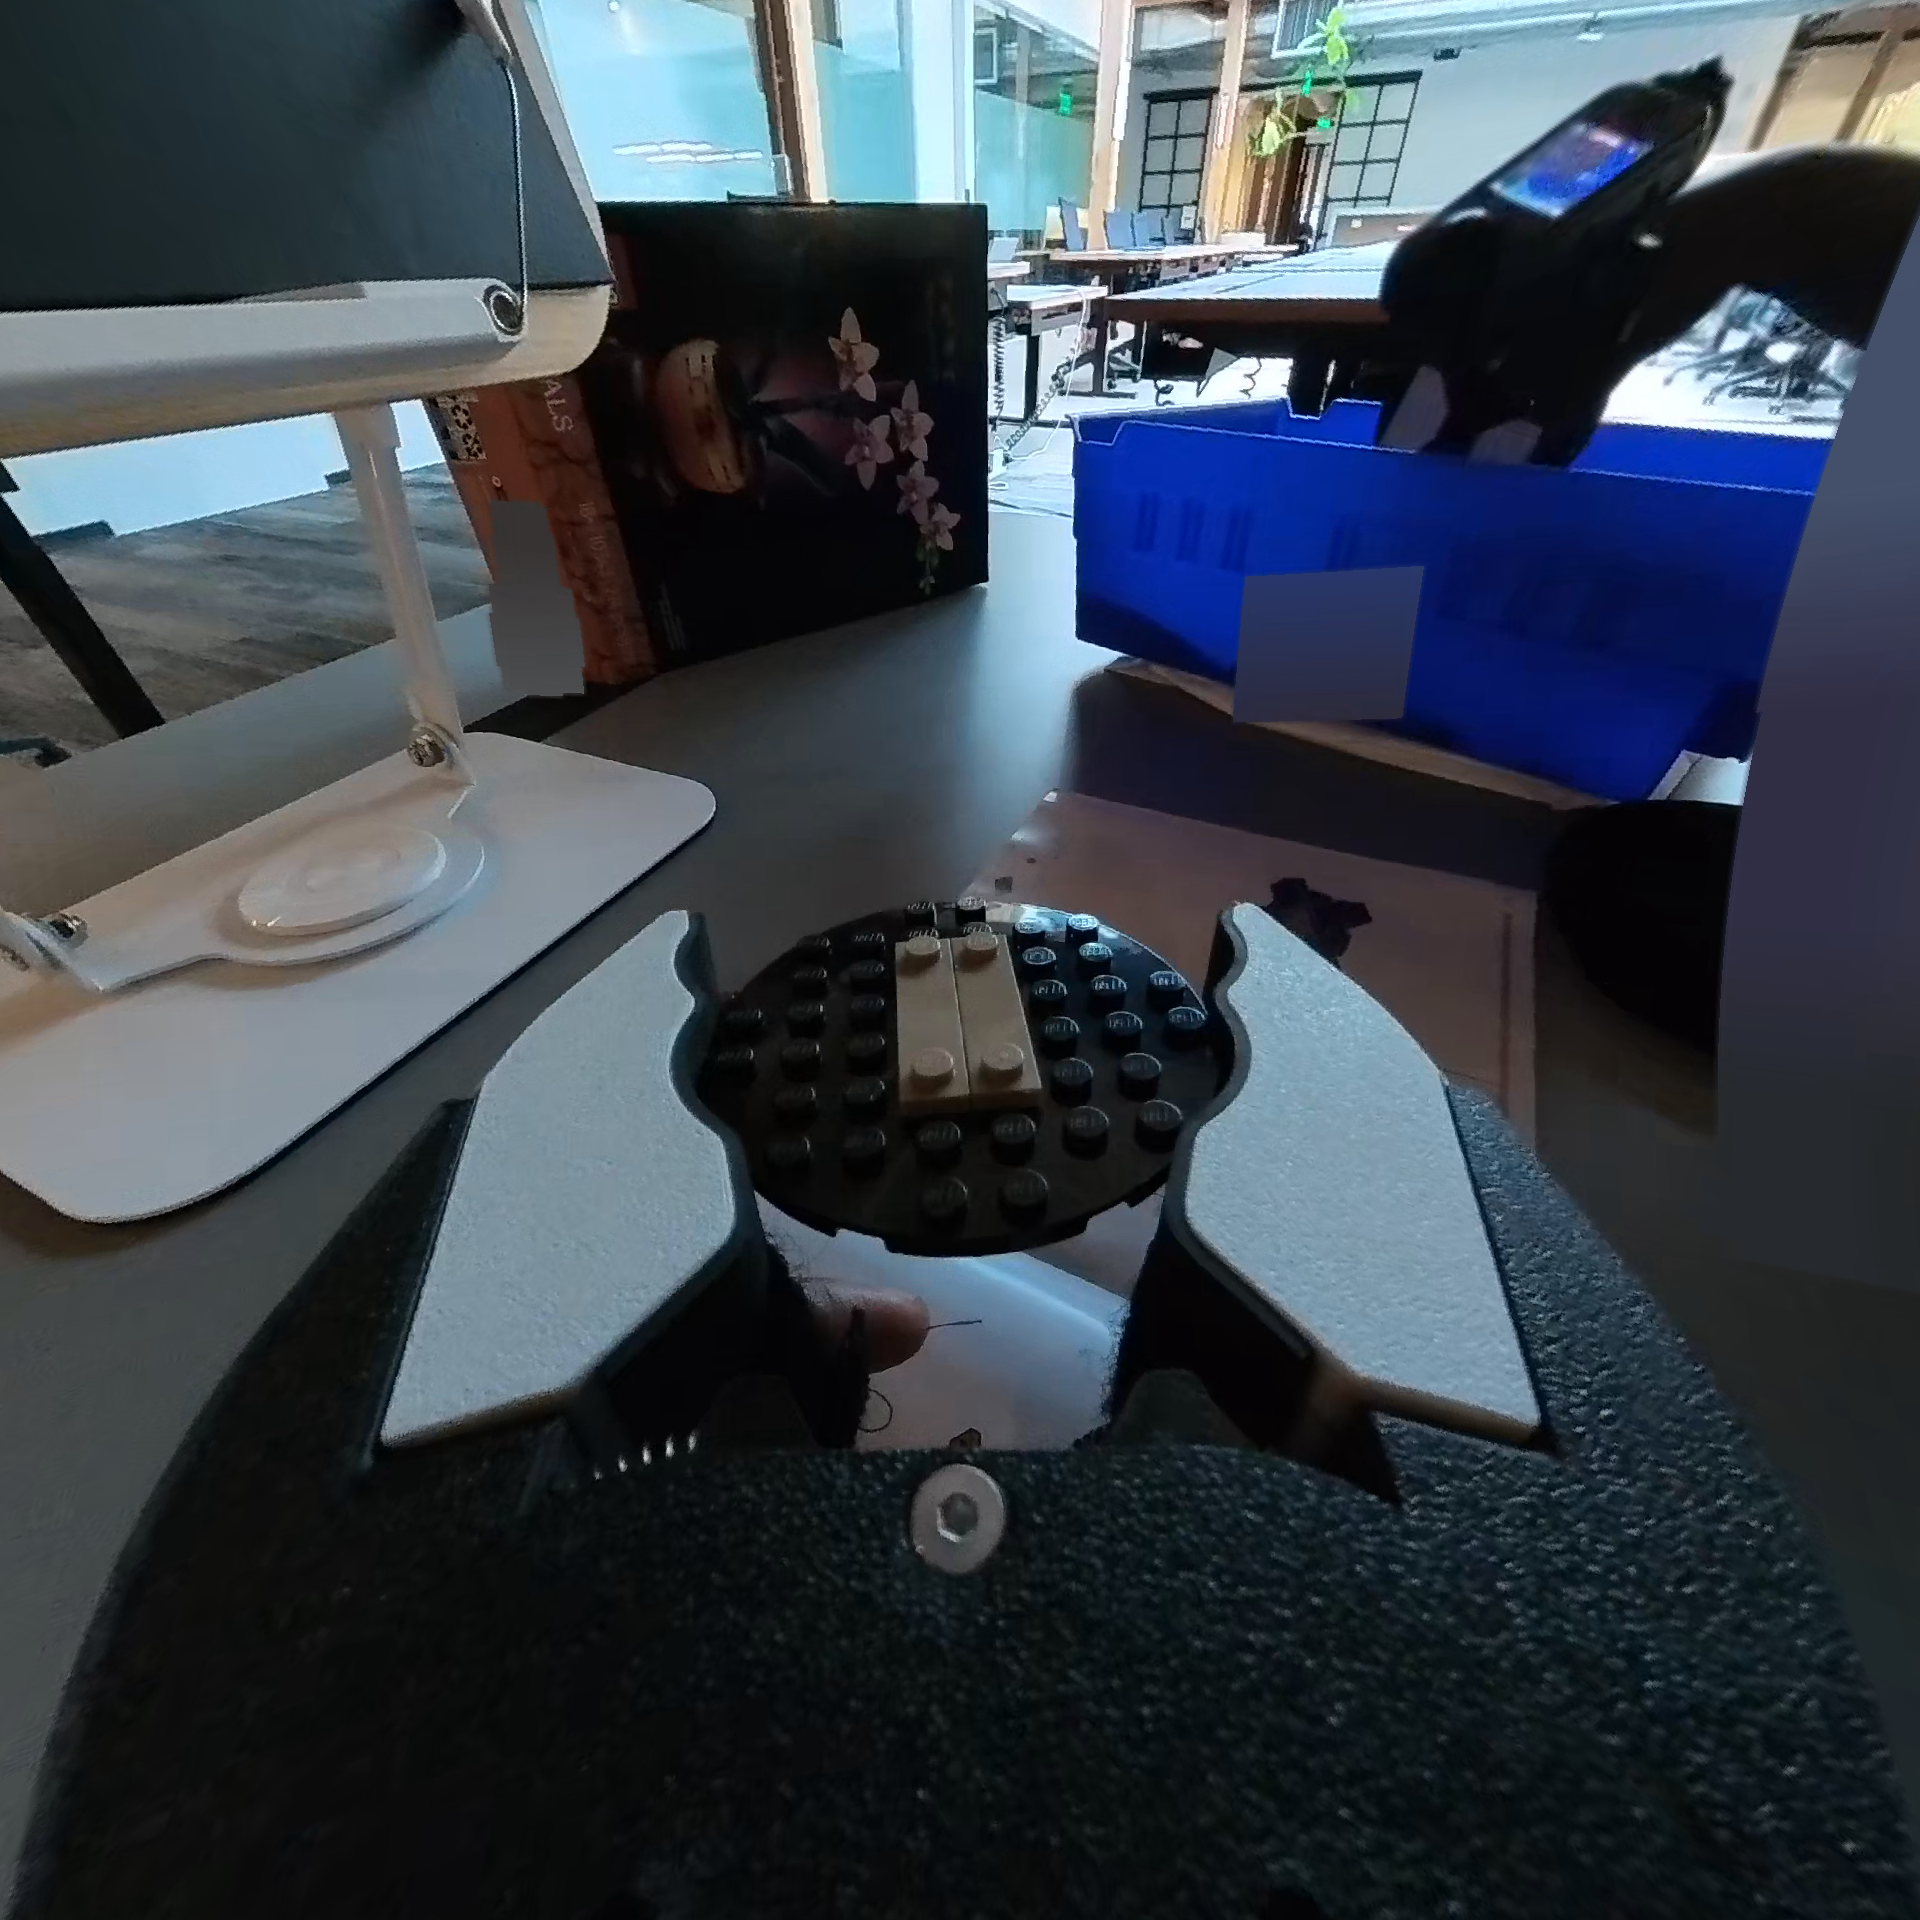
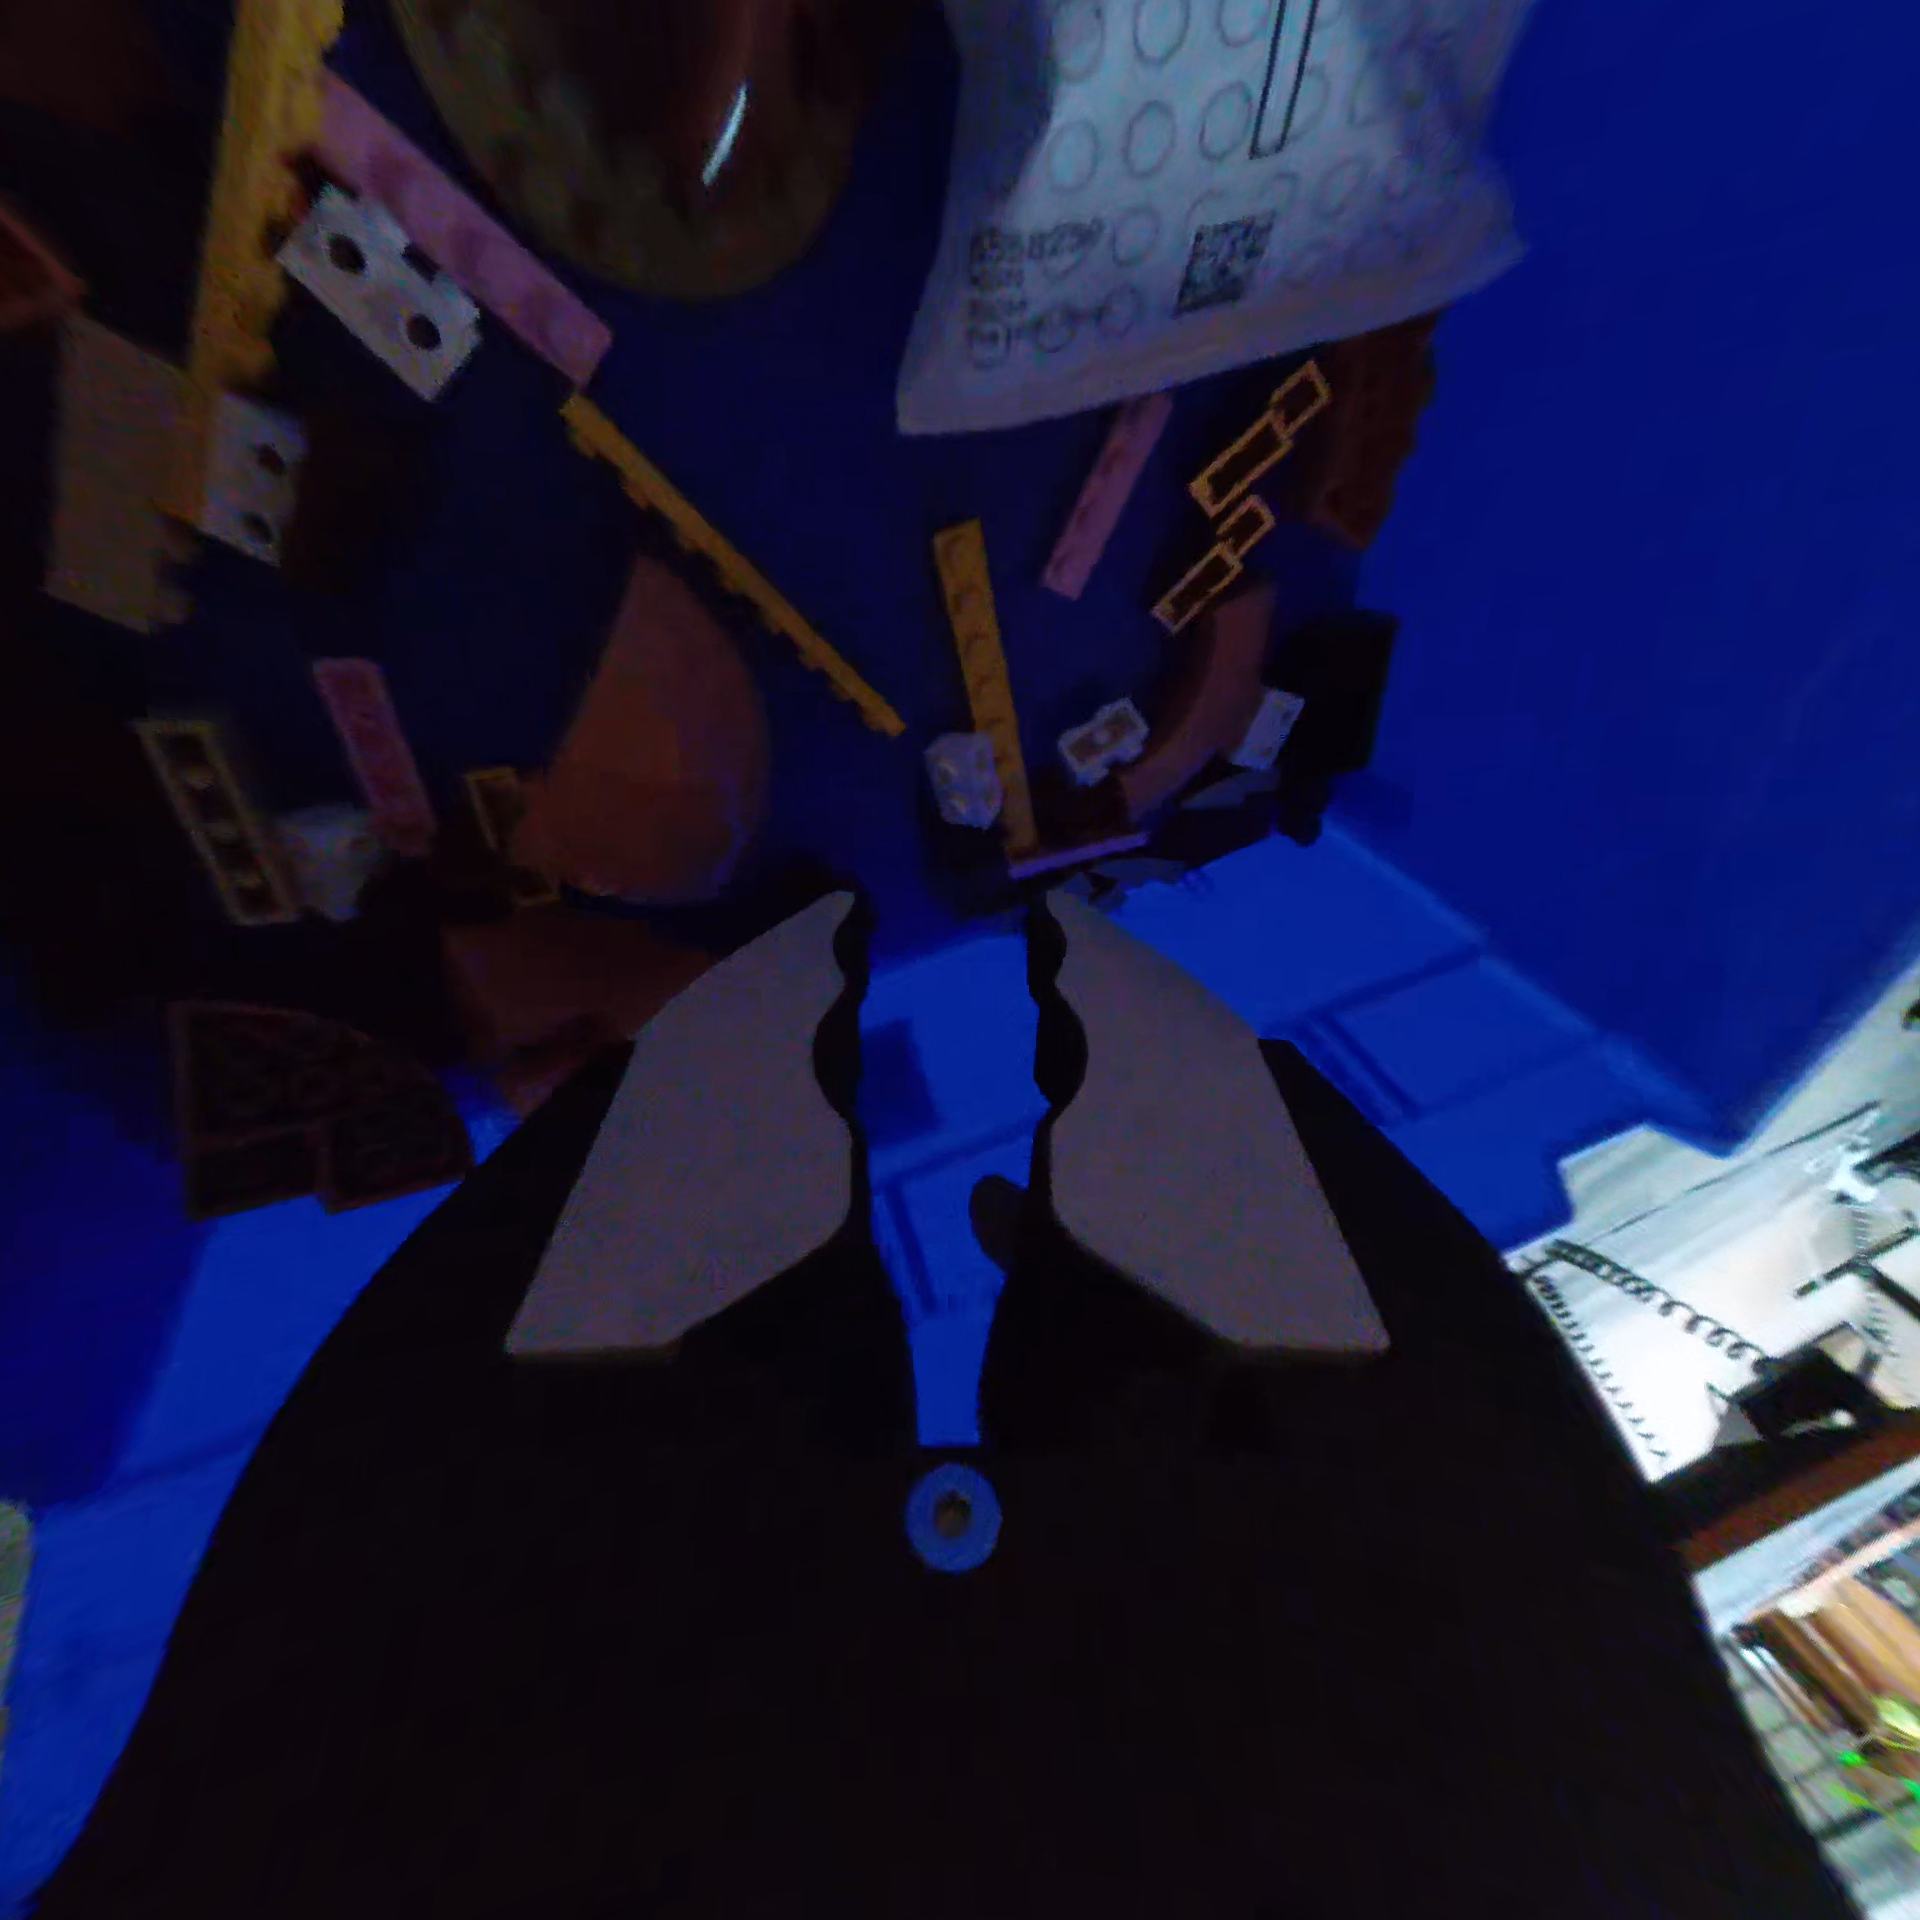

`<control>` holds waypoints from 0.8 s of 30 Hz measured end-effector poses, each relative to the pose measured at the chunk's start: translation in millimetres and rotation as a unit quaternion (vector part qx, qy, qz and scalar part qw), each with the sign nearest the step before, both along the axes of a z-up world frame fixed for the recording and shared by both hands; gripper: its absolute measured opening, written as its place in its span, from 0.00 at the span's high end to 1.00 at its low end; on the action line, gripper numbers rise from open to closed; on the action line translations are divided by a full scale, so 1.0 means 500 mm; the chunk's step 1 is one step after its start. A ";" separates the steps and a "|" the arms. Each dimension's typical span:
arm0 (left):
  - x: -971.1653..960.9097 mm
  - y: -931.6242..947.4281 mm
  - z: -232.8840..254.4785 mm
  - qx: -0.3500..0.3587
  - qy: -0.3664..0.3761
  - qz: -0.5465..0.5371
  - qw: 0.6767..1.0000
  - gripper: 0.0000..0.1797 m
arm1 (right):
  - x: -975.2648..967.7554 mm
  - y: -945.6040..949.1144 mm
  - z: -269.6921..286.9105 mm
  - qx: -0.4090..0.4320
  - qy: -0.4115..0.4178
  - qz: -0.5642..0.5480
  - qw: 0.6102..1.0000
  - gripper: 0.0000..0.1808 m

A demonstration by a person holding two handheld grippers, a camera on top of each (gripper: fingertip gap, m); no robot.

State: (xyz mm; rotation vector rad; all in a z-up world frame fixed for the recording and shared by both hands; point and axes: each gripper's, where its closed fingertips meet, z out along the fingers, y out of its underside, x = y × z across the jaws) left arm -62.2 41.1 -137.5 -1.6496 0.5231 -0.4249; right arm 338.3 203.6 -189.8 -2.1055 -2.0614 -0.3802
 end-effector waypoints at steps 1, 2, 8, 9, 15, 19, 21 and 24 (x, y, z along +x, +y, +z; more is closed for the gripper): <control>-0.001 0.000 0.000 -0.002 -0.002 0.000 1.000 0.51 | -0.013 0.003 0.007 0.002 0.005 0.007 1.000 0.83; -0.001 0.000 0.001 -0.004 -0.006 0.000 1.000 0.51 | -0.037 0.001 0.014 -0.005 0.028 0.010 1.000 0.81; -0.007 -0.002 0.006 0.002 -0.022 0.001 1.000 0.51 | -0.177 0.009 0.014 -0.056 0.172 -0.028 0.983 0.60; -0.006 -0.003 0.007 0.003 -0.020 0.001 1.000 0.51 | -0.188 0.017 0.008 -0.043 0.174 -0.019 0.984 0.57; -0.003 -0.002 0.003 -0.002 -0.012 0.000 1.000 0.51 | -0.240 0.030 -0.023 -0.050 0.221 -0.041 0.973 0.67; -0.009 -0.002 0.008 0.000 -0.028 0.001 1.000 0.51 | -0.207 0.052 -0.001 -0.011 0.205 -0.037 0.978 0.86; -0.011 -0.001 0.011 0.002 -0.035 0.002 0.999 0.51 | -0.191 0.049 0.005 -0.015 0.210 -0.047 0.976 0.88; -0.011 -0.002 0.011 0.006 -0.034 0.002 0.999 0.51 | -0.166 0.024 0.027 -0.045 0.242 -0.083 0.966 0.89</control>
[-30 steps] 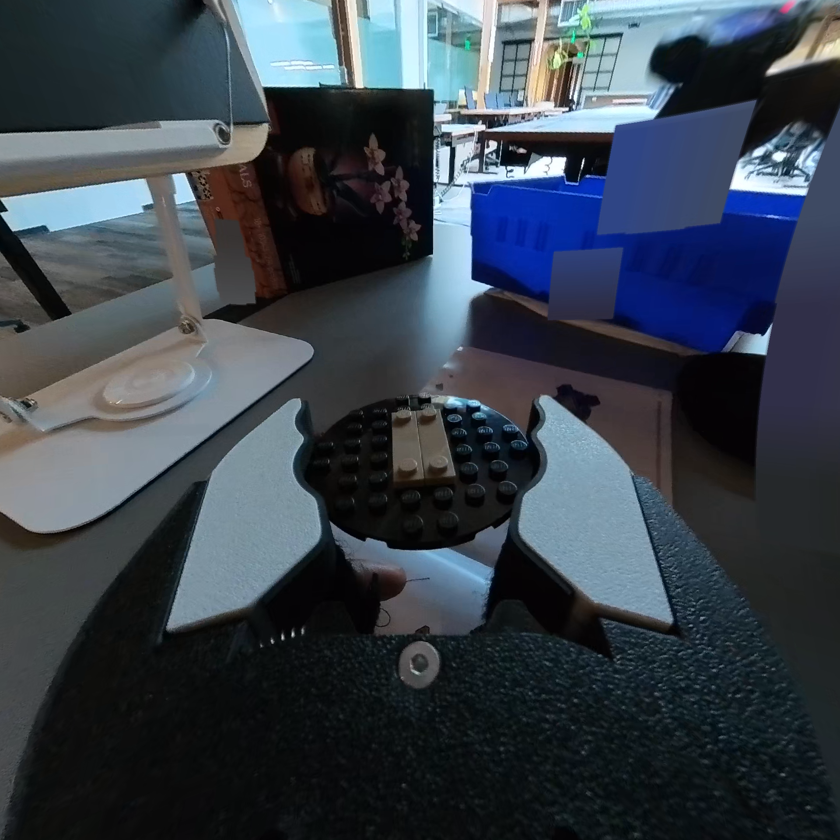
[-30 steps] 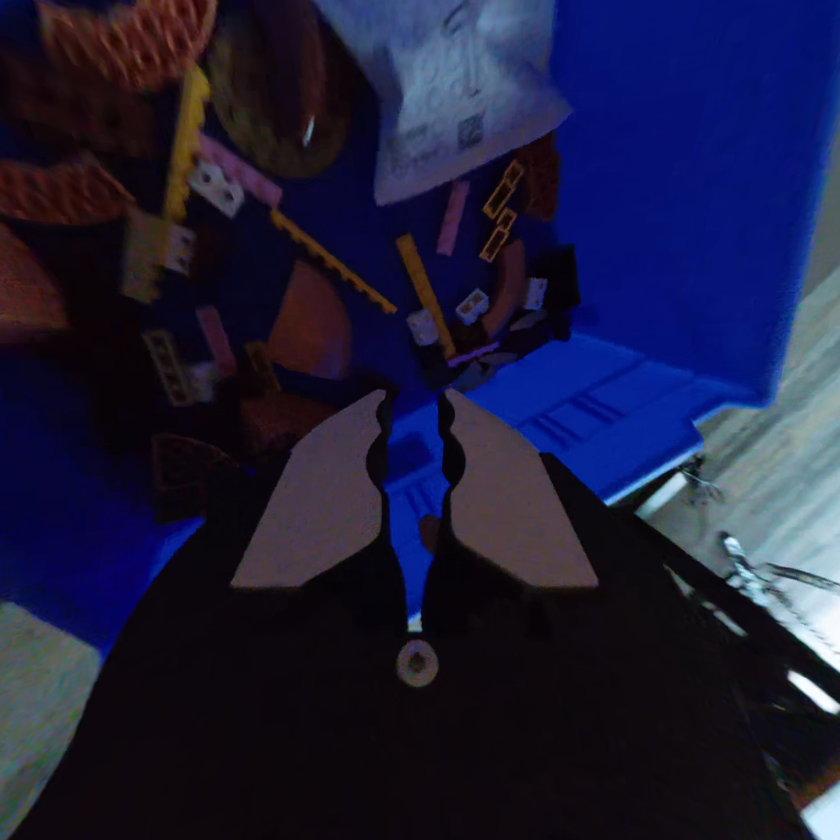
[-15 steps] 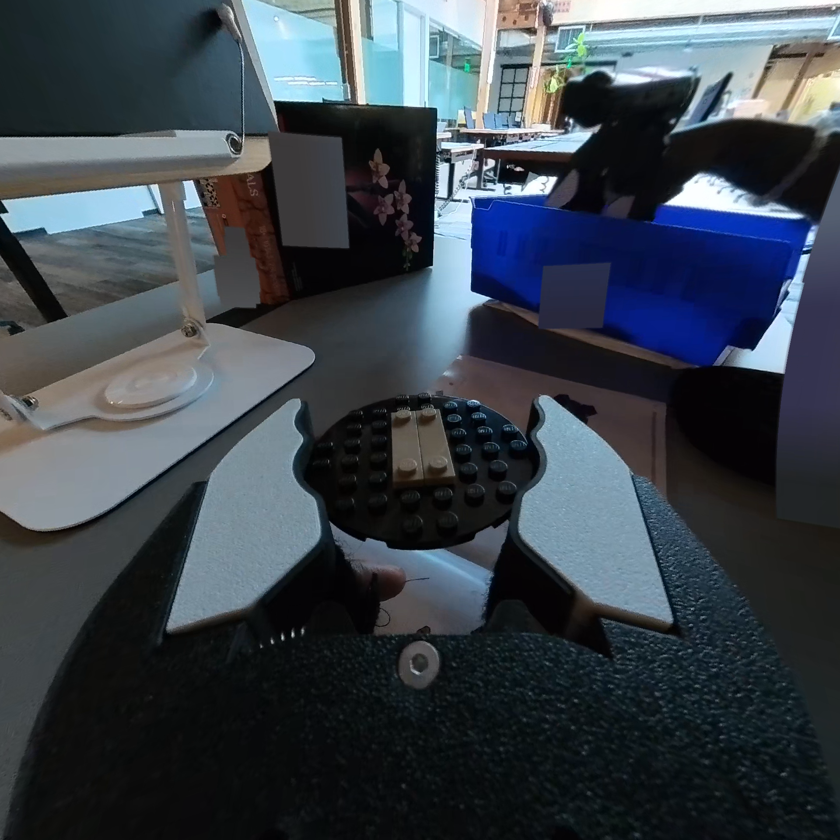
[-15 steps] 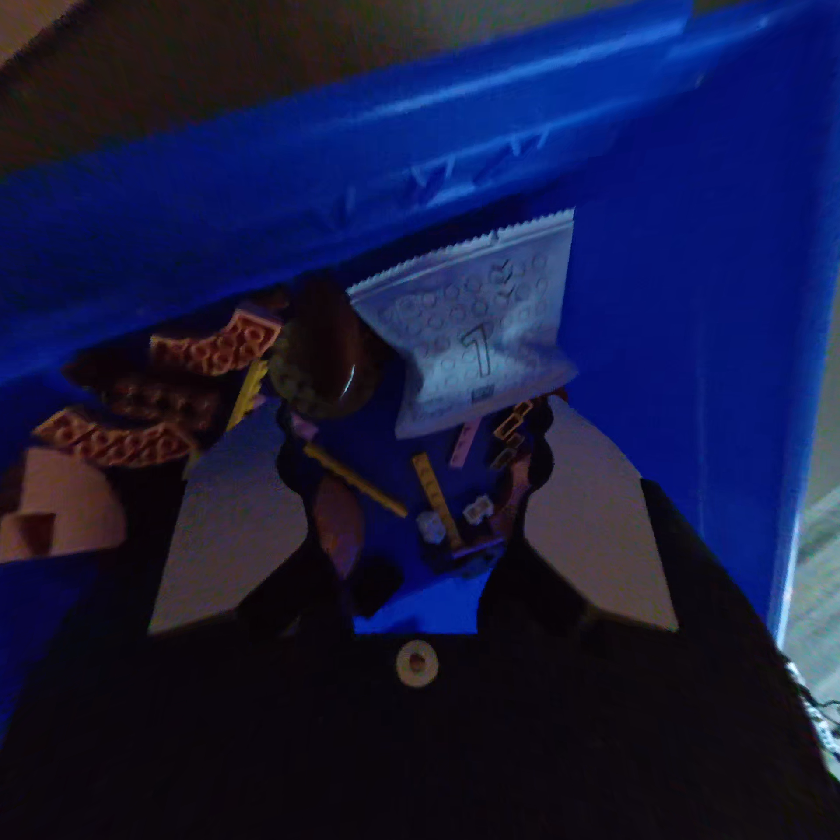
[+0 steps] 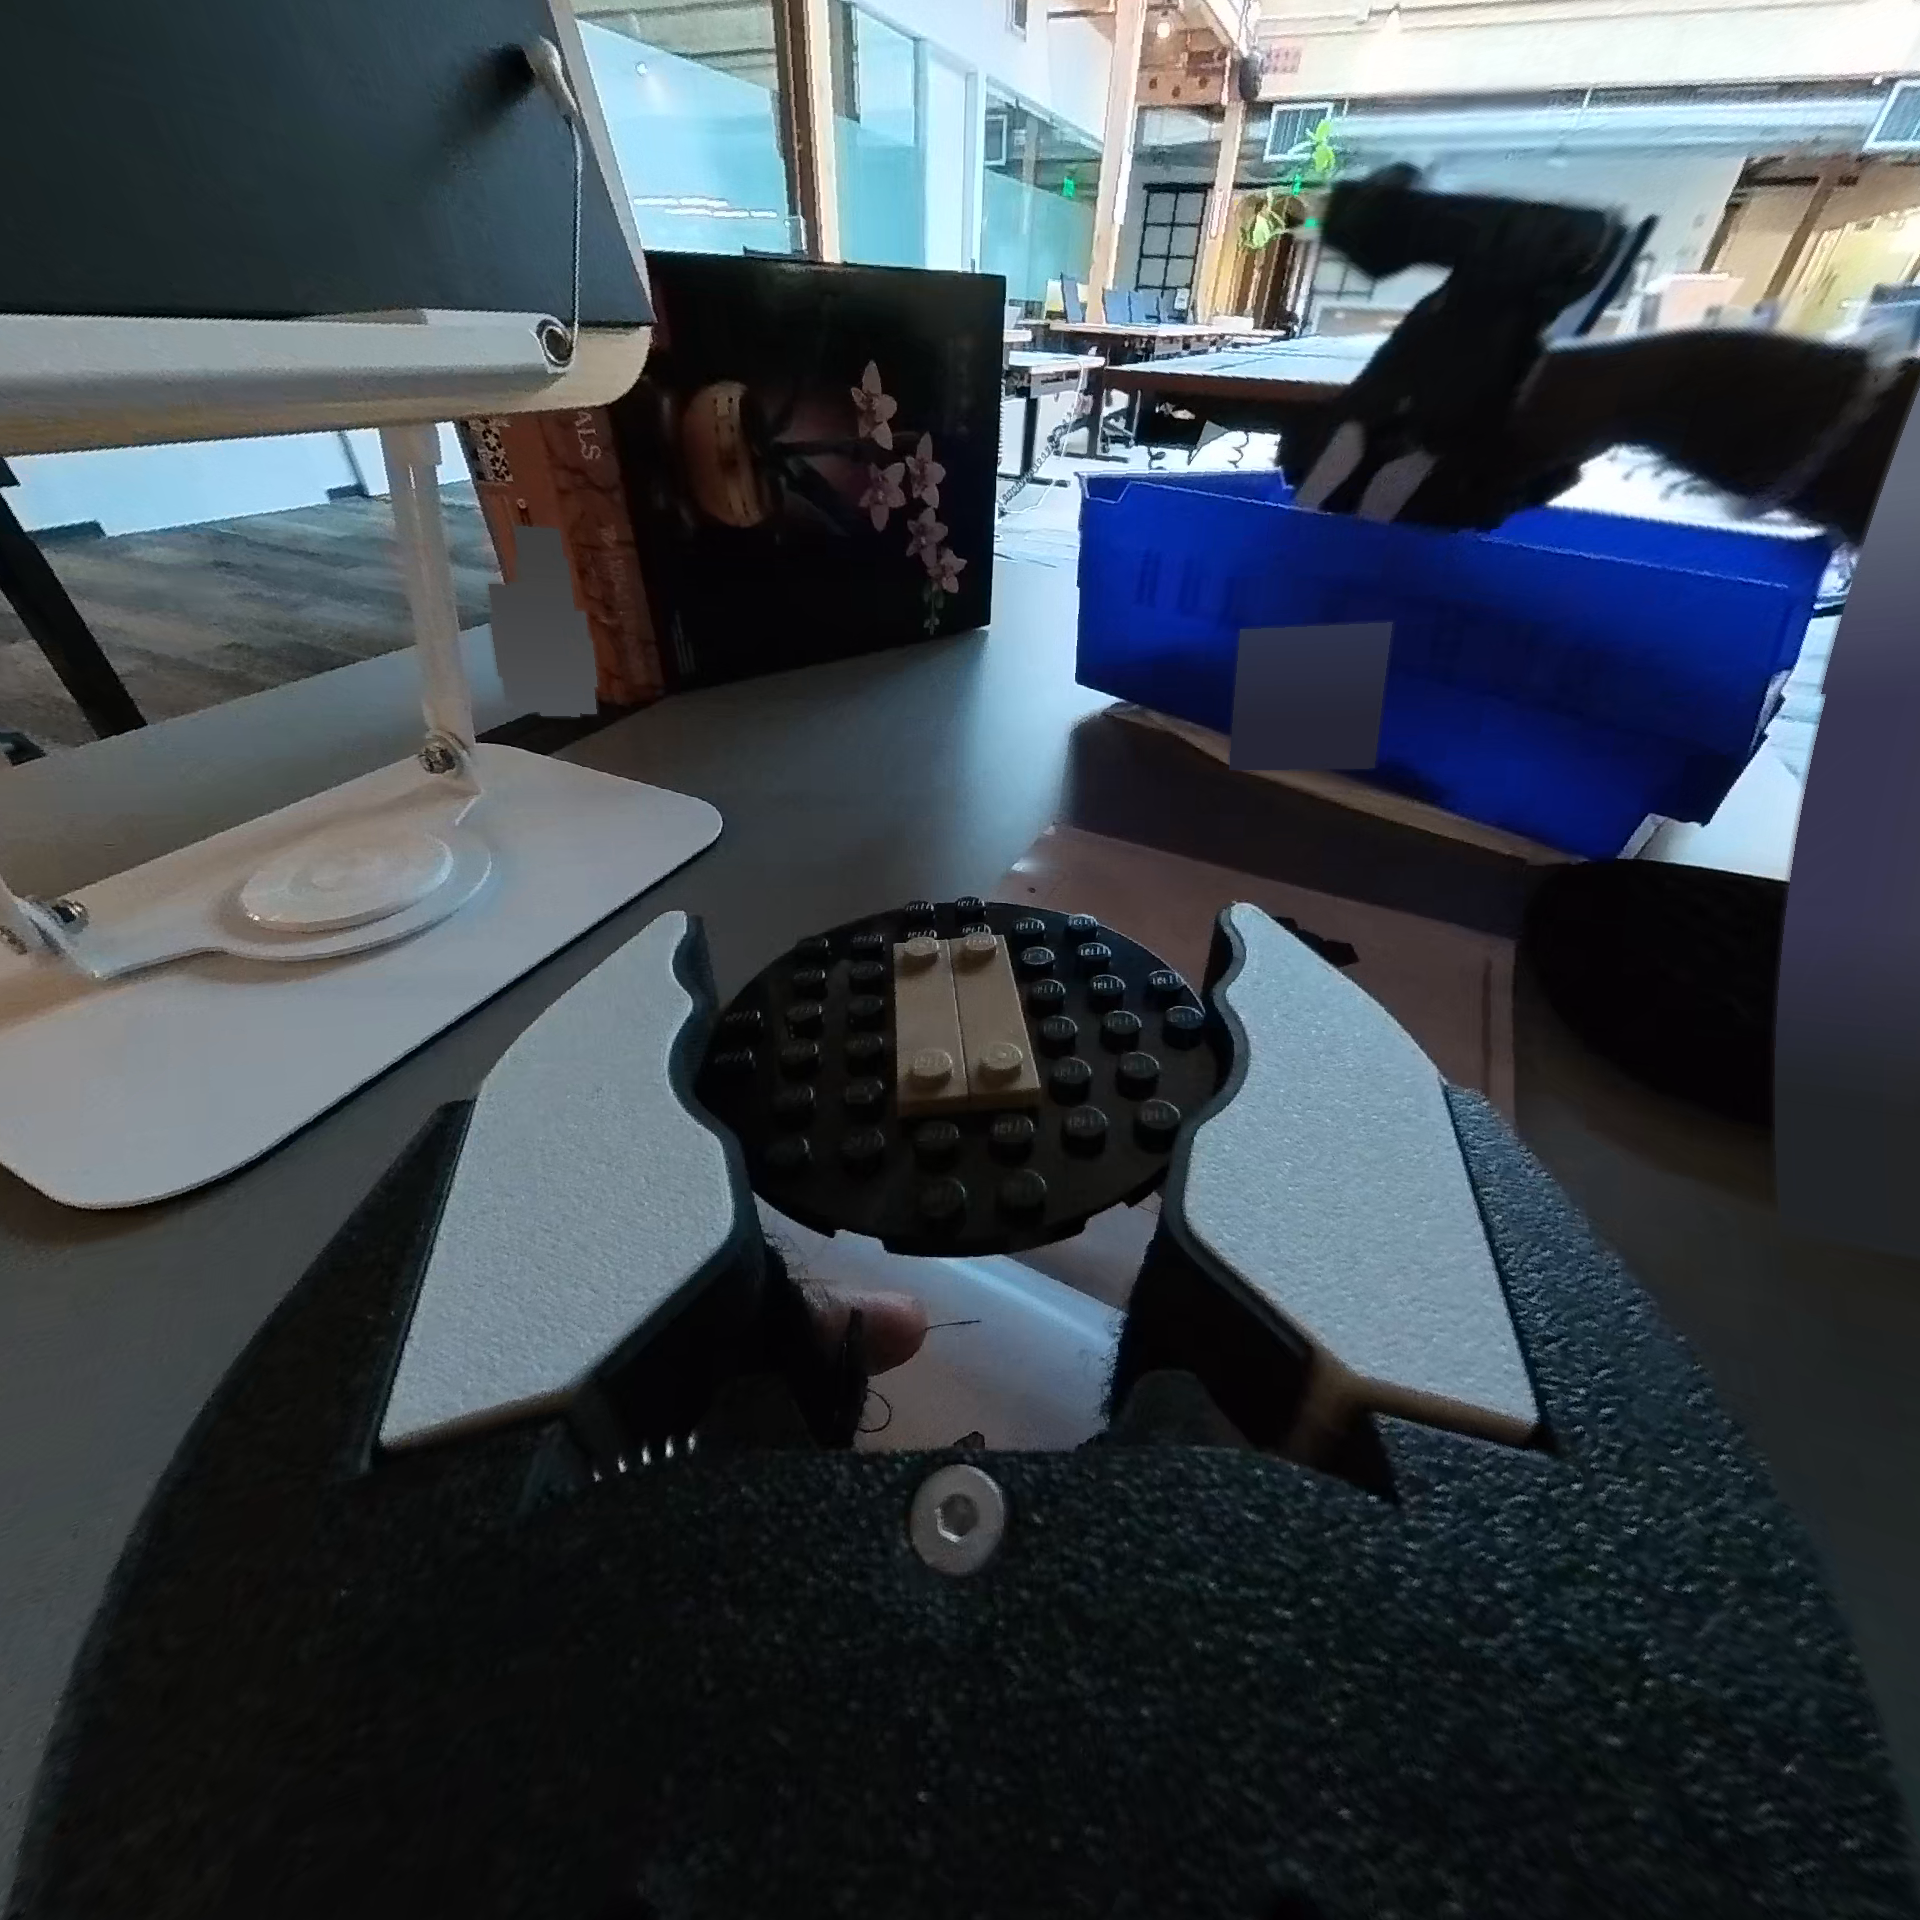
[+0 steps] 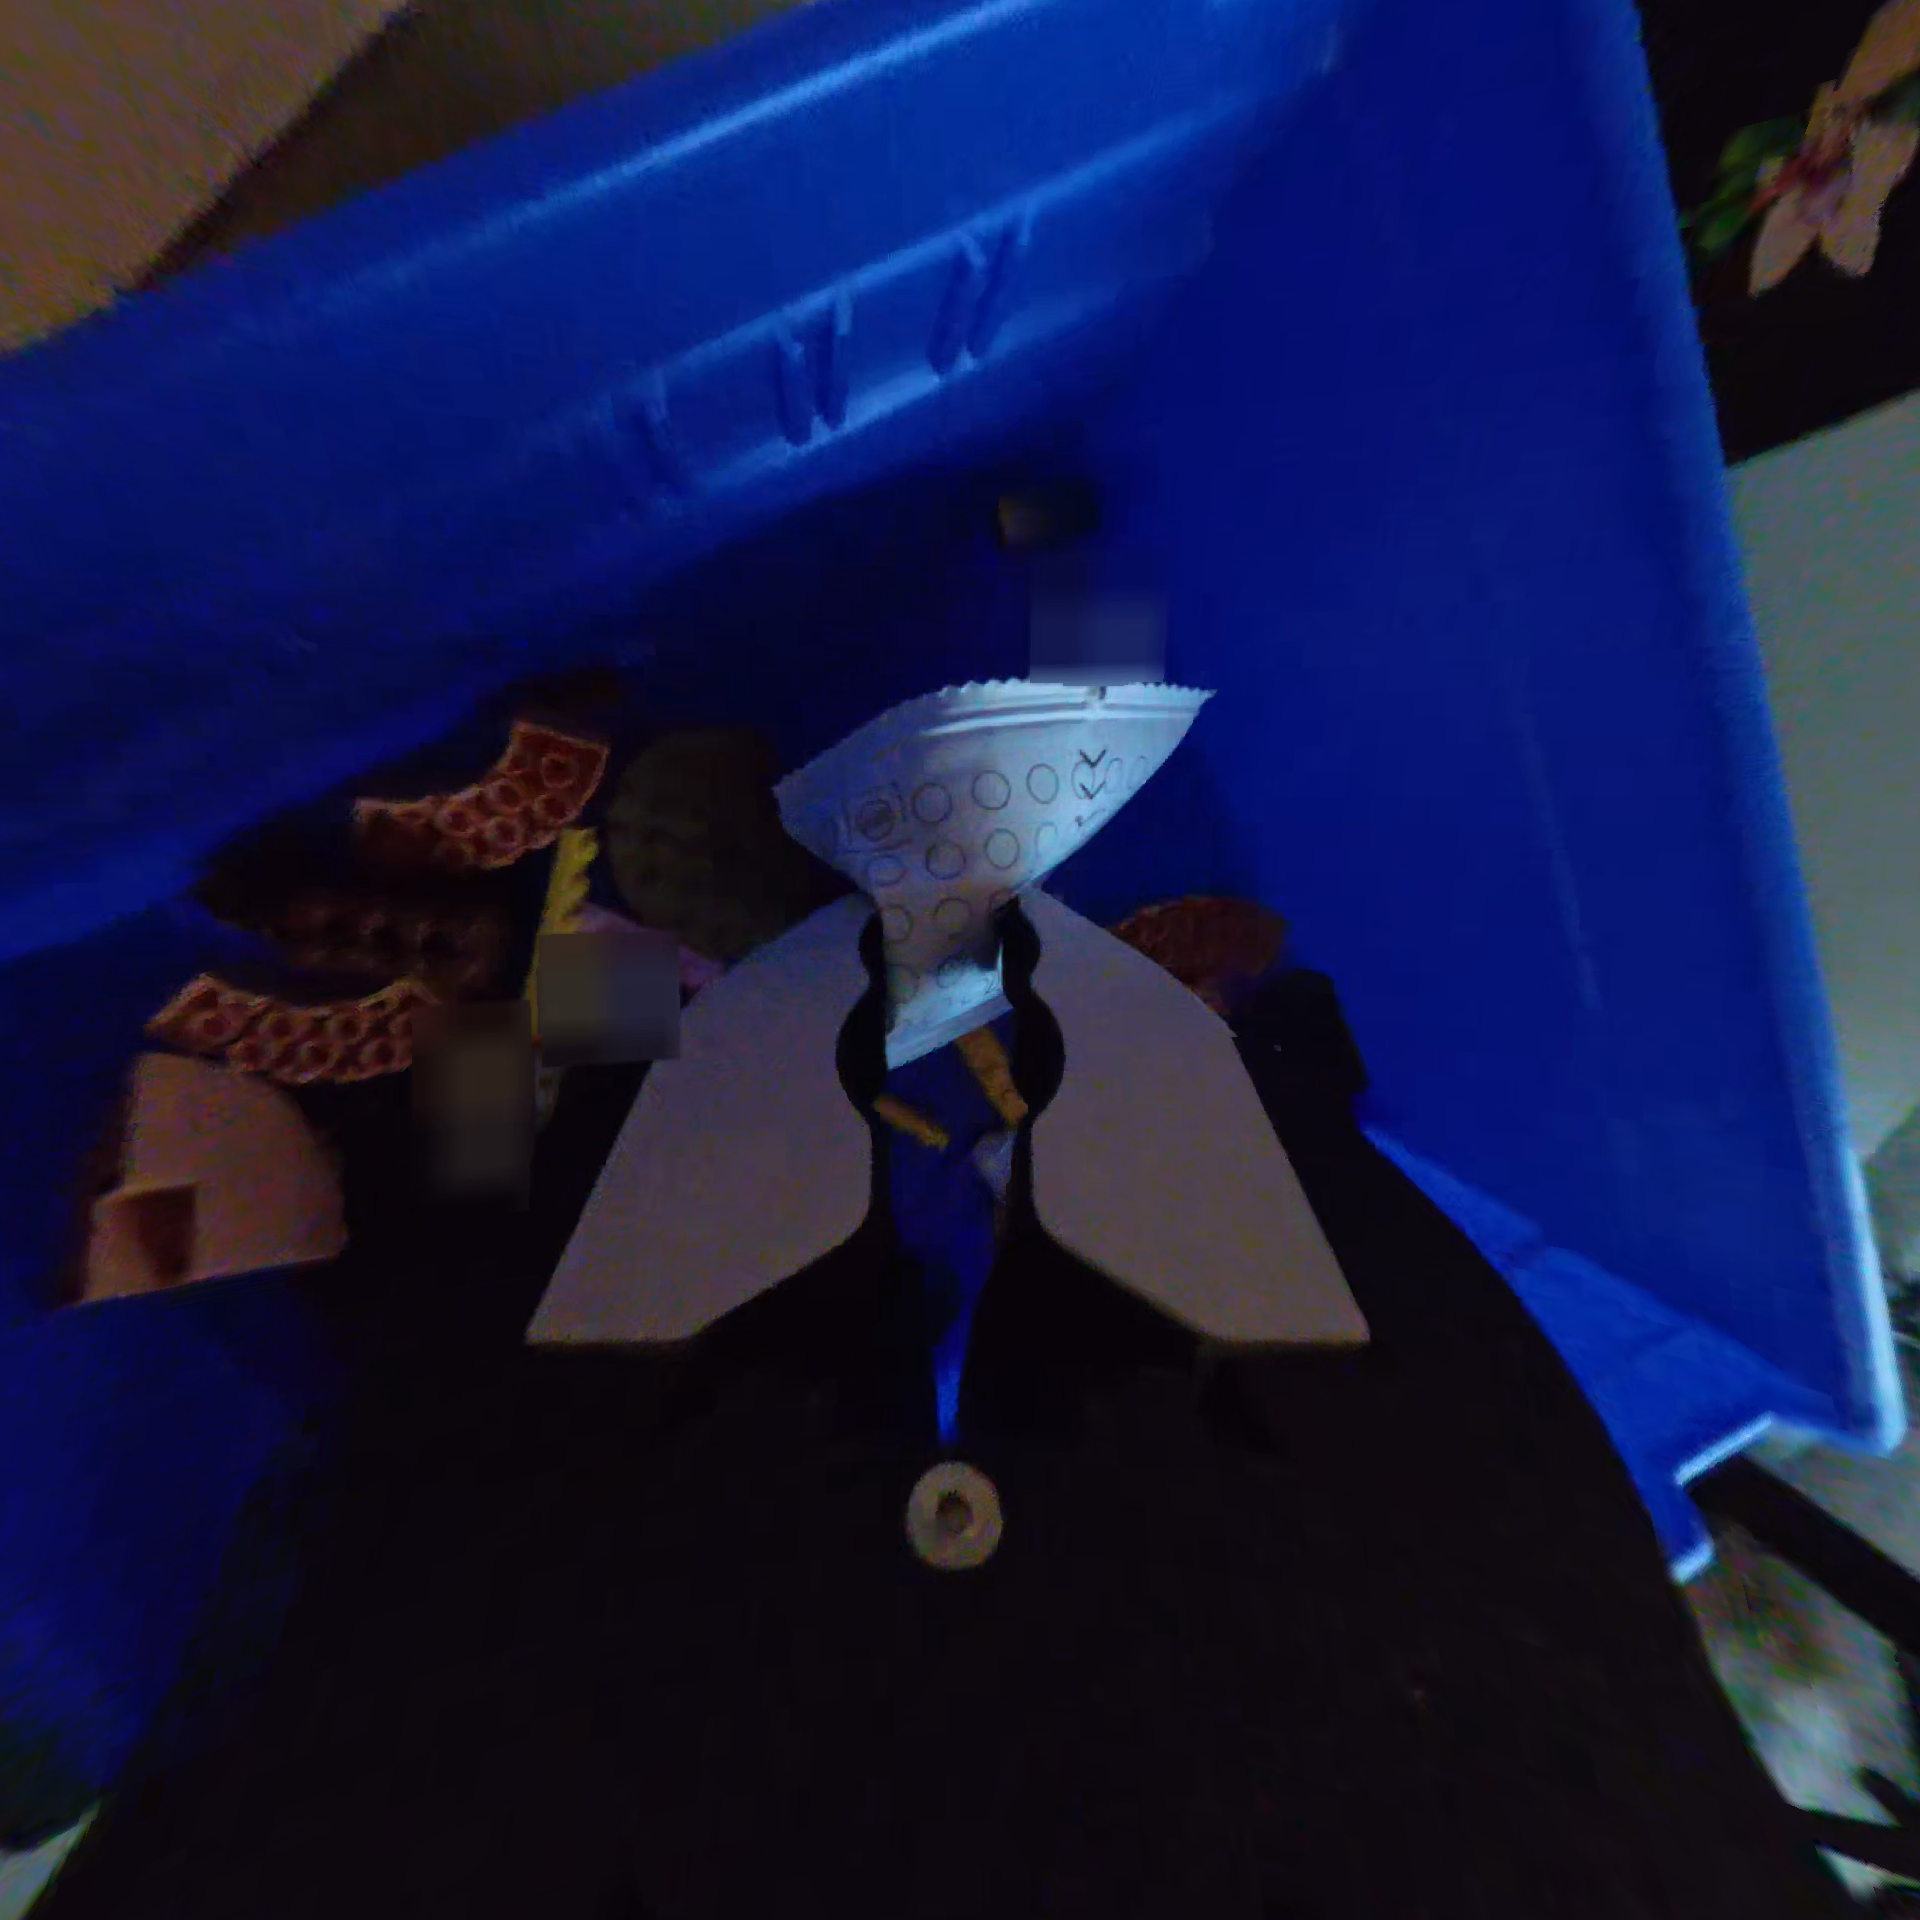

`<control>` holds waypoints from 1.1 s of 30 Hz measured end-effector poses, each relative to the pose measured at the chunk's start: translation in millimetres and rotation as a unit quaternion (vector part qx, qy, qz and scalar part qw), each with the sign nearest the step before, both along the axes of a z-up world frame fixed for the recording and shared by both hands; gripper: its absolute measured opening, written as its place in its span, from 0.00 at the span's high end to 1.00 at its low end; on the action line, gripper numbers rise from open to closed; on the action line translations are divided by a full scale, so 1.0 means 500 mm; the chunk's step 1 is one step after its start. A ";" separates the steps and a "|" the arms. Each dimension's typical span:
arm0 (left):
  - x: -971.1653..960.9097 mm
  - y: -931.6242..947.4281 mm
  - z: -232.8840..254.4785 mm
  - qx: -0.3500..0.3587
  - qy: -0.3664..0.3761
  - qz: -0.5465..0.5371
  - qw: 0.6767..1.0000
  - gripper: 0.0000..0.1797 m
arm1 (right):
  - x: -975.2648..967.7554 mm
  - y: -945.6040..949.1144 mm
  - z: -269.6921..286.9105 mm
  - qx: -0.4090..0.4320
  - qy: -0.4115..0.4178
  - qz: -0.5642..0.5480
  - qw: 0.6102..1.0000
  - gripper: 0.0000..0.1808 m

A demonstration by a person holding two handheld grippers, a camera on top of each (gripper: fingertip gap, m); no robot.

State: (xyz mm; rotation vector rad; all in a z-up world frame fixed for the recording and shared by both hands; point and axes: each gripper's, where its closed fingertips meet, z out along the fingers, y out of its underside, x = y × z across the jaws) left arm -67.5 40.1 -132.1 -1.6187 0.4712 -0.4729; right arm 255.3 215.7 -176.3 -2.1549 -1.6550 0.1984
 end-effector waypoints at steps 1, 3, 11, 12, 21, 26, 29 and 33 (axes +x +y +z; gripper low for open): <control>0.001 0.000 0.000 0.001 0.003 -0.001 1.000 0.51 | 0.009 -0.012 0.012 -0.010 0.011 -0.009 1.000 0.90; 0.004 -0.002 -0.003 -0.001 0.012 -0.004 1.000 0.51 | 0.032 -0.039 0.034 -0.027 0.026 -0.022 0.999 0.89; 0.004 -0.002 -0.004 -0.007 0.011 -0.006 1.000 0.51 | 0.101 -0.162 0.041 -0.082 0.009 -0.024 0.996 0.89; 0.004 -0.002 -0.005 -0.006 0.010 -0.007 1.000 0.51 | 0.100 -0.174 0.040 -0.092 0.014 -0.020 0.995 0.88; 0.007 -0.003 -0.006 -0.007 0.017 -0.007 1.000 0.51 | 0.097 -0.240 0.049 -0.155 0.035 0.018 0.987 0.84; 0.005 -0.003 -0.005 -0.006 0.013 -0.007 1.000 0.51 | 0.099 -0.233 0.062 -0.161 0.054 0.017 0.985 0.83; 0.009 -0.003 -0.006 -0.004 0.020 -0.008 1.000 0.51 | 0.092 -0.247 0.066 -0.166 0.056 0.044 0.983 0.82; 0.011 -0.001 -0.009 -0.008 0.024 -0.009 1.000 0.51 | 0.068 -0.222 0.068 -0.128 0.065 0.041 0.989 0.81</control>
